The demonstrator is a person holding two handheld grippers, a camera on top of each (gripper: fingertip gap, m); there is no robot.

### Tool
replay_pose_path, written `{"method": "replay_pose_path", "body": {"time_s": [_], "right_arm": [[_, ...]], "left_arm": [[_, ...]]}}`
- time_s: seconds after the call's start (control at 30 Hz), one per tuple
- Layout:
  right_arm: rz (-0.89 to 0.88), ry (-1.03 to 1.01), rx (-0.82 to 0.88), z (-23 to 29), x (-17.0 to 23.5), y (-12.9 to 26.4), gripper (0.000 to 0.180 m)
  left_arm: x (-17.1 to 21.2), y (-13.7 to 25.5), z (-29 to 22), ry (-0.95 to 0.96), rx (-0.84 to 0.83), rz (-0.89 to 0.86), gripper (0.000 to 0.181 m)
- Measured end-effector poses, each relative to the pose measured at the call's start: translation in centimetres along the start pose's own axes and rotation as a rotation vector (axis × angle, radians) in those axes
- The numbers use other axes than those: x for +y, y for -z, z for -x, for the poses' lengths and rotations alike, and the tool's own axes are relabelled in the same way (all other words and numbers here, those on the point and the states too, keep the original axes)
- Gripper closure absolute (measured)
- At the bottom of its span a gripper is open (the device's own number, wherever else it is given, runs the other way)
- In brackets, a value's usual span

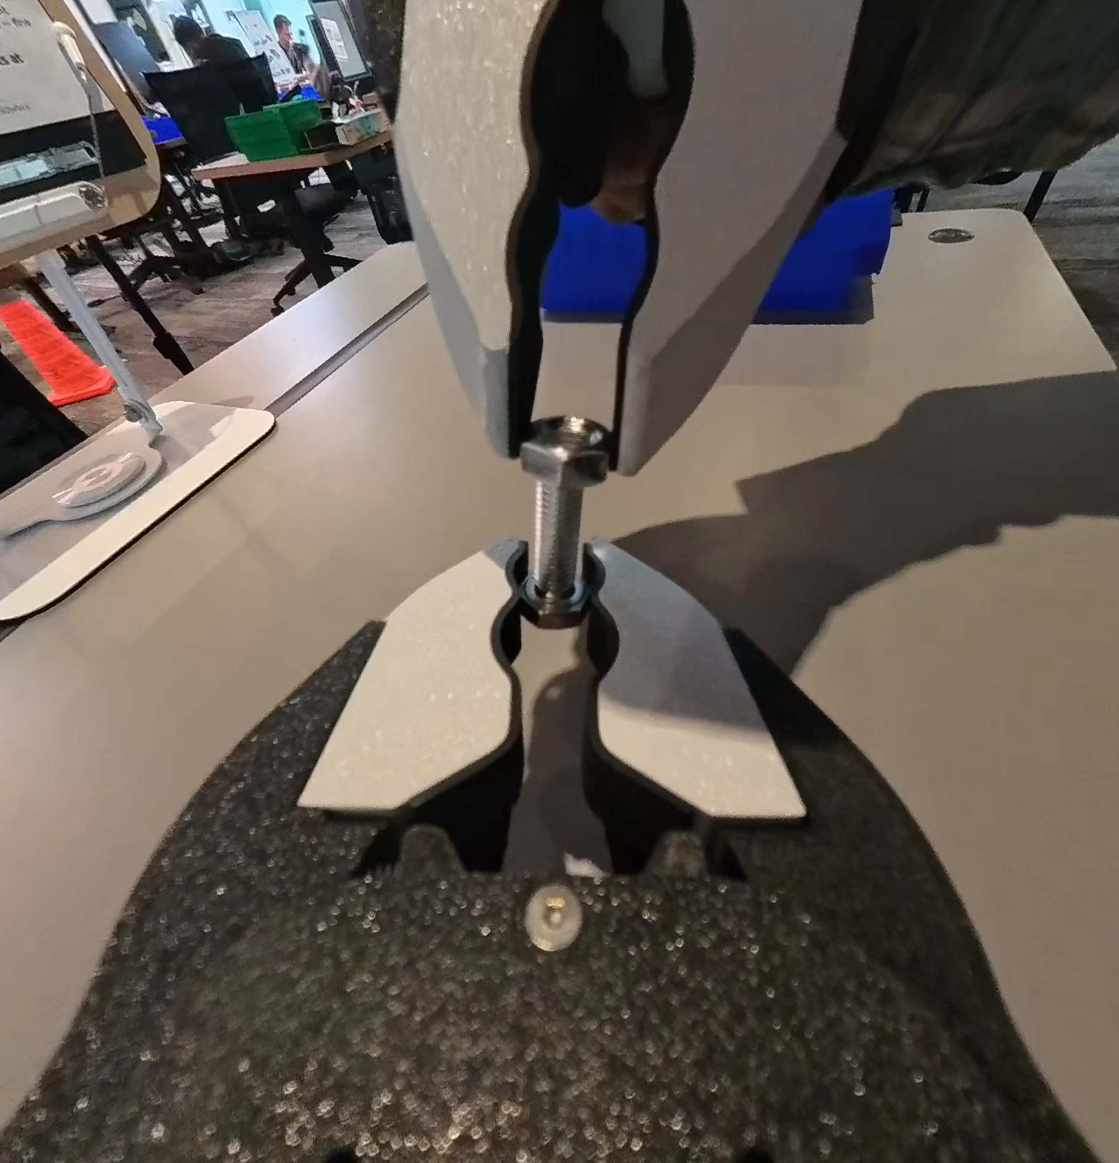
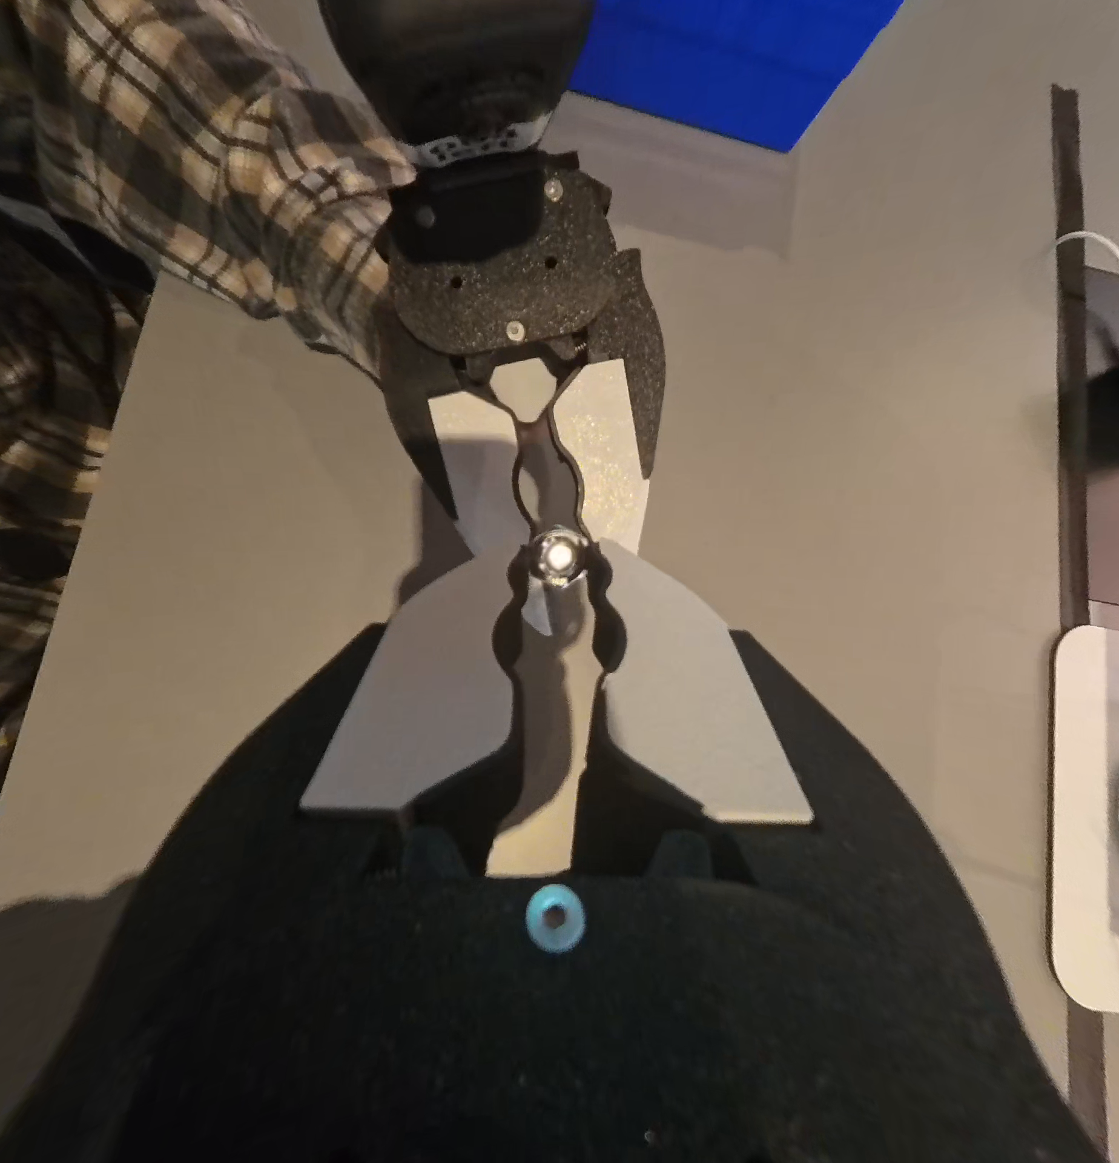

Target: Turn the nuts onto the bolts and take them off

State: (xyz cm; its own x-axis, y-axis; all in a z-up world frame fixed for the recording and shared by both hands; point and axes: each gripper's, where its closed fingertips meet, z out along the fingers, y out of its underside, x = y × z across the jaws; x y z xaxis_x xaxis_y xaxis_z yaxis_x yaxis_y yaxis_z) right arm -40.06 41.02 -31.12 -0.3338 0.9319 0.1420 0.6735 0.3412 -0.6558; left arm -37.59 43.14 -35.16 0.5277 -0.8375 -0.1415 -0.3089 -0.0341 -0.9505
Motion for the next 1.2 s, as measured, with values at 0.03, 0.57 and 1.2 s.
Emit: {"method": "replay_pose_path", "body": {"time_s": [0.03, 0.57, 1.2], "right_arm": [[0.018, 0.003, 0.002, -0.1, 0.2, -0.1, 0.162], [0.037, -0.217, 0.036, -1.1, -0.1, -0.1, 0.163], [-0.345, -0.52, 0.257, -2.7, -1.5, -0.1, 0.163]], "left_arm": [[0.0, -0.1, -0.1, -0.002, 0.002, 0.003, 0.165], [0.1, 0.5, 1.3, -0.072, -0.129, 0.079, 0.165], [-0.4, 1.8, 3.3, -0.088, -0.28, 0.075, 0.165]]}}
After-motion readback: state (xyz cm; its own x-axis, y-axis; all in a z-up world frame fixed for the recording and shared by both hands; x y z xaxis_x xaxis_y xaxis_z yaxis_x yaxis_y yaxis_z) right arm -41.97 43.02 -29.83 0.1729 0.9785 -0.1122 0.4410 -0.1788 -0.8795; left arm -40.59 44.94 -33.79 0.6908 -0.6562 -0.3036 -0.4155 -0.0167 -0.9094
